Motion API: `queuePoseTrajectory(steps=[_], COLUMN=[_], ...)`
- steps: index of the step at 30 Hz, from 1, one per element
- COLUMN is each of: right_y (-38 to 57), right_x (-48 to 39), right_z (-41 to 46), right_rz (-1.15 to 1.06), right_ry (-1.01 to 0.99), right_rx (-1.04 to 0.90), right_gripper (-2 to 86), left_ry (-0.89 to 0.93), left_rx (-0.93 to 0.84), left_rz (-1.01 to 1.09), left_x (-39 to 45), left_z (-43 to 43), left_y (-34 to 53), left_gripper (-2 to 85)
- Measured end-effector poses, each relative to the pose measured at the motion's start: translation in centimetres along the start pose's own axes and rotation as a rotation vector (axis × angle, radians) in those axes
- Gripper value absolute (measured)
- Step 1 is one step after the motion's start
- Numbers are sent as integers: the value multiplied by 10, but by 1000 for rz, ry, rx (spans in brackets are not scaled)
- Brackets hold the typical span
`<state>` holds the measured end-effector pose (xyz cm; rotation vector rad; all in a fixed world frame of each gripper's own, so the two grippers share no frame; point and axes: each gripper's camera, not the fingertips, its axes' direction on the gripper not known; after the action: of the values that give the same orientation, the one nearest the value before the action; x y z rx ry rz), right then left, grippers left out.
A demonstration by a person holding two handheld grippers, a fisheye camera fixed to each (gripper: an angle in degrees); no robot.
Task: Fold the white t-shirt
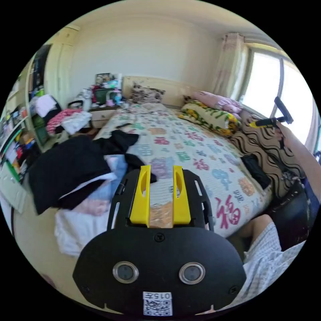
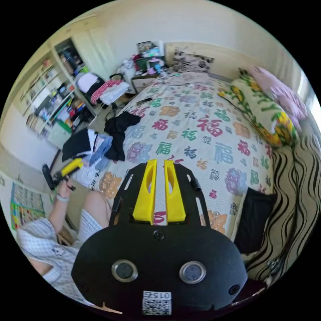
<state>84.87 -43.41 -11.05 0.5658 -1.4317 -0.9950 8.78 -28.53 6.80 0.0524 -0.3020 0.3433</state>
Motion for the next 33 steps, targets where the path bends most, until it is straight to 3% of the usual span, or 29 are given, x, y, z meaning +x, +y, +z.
queuePoseTrajectory(steps=[3, 9, 14, 20, 23, 27, 30, 33], right_y=[-8, -55, -102, -132, -139, -146, -150, -158], right_x=[-73, -197, -266, -309, -313, -313, -321, -327], right_z=[76, 204, 264, 321, 347, 374, 396, 401], right_rz=[-112, -211, -239, -260, -249, -228, -211, -213], right_ry=[-109, -411, -548, -627, -651, -663, -713, -755], right_rx=[-39, -191, -250, -300, -322, -311, -338, -326], right_gripper=[59, 81, 88, 87, 87, 85, 87, 86], left_ry=[-170, -287, -321, -227, -204, 134, 259, 299], left_rx=[-7, -41, 84, 89, 180, 397, 240, 106], left_rz=[-118, -304, -403, -453, -399, -334, -119, -75], left_x=[-70, -166, -218, -273, -279, -280, -243, -236], left_z=[-53, -120, -170, -189, -214, -246, -222, -205], left_y=[38, 95, 110, 105, 101, 80, 32, 19], left_gripper=[110, 132, 133, 67, 42, 33, 44, 64])
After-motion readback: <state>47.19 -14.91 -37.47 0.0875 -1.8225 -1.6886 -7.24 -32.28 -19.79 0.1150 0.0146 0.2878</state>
